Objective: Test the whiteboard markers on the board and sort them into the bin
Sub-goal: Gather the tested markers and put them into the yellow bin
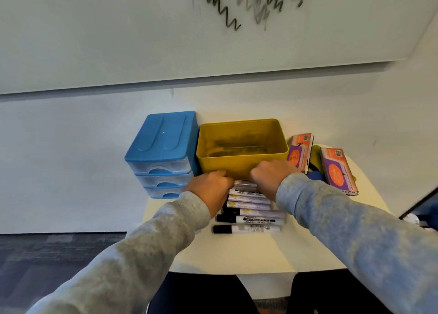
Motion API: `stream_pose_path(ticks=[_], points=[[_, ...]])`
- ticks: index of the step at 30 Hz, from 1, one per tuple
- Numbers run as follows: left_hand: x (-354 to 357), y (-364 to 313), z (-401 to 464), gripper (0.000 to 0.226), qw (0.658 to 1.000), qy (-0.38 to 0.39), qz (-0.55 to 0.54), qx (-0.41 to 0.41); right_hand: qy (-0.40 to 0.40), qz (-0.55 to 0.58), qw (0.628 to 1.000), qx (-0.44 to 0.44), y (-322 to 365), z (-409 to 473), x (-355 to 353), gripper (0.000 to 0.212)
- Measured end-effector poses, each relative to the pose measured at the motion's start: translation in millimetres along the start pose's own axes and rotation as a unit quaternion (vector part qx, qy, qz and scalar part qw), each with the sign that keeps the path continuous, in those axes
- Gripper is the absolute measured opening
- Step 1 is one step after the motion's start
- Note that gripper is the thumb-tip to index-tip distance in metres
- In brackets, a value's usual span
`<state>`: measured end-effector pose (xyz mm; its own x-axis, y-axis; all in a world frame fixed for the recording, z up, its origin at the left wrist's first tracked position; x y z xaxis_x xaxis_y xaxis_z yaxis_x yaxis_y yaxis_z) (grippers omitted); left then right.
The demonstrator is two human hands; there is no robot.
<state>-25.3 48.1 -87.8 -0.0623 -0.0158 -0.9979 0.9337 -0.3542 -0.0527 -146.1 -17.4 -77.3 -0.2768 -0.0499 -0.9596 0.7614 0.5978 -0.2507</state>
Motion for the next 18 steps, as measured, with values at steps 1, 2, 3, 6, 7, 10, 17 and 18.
stream_pose_path(ticks=[1, 2, 3, 6, 7, 10, 17, 18], points=[[-0.8, 0.4, 0.8, 0.022, 1.000, 0.003, -0.002, -0.001, 0.001, 0.003, 1.000, -0.003, 0.2, -0.1, -1.4, 0.015], [-1.0, 1.1, 1.1, 0.022, 1.000, 0.006, -0.003, -0.002, 0.001, 0.005, 1.000, -0.004, 0.5, -0.7, -3.3, 0.013], [-1.1, 2.0, 1.0, 0.022, 1.000, 0.009, -0.004, -0.002, 0.000, 0.006, 1.000, -0.004, 1.0, -1.3, -4.8, 0.012], [0.3, 4.6, 2.3, 0.023, 1.000, 0.019, -0.004, -0.001, -0.021, 0.006, 1.000, 0.004, -1.6, -5.6, -8.9, 0.014], [1.0, 5.1, 2.9, 0.023, 1.000, 0.022, -0.007, 0.000, -0.029, 0.008, 1.000, 0.007, -3.0, -7.4, -10.9, 0.015], [0.2, 3.6, 3.4, 0.023, 1.000, 0.024, -0.004, 0.008, -0.049, 0.013, 0.999, 0.012, -10.7, -12.3, -15.3, 0.017], [-9.2, 0.1, -9.5, 0.033, 0.999, -0.018, -0.020, 0.023, -0.043, 0.046, 0.998, 0.027, -22.6, -20.5, -16.1, 0.017], [-7.4, 1.4, -10.9, 0.033, 0.999, -0.019, -0.019, 0.020, -0.040, 0.048, 0.998, 0.025, -20.7, -20.5, -15.2, 0.018]])
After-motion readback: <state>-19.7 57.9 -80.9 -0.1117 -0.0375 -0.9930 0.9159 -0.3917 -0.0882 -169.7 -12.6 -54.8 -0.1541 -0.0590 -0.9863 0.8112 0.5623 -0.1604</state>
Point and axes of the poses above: each hand's wrist, its own z-axis towards the middle knuckle, its own x-axis out of the palm, y = z × x, the point moved 5 cm from there along z, towards the middle knuckle, and after that the axes turned 13 degrees about x, right-handed, at the moved point
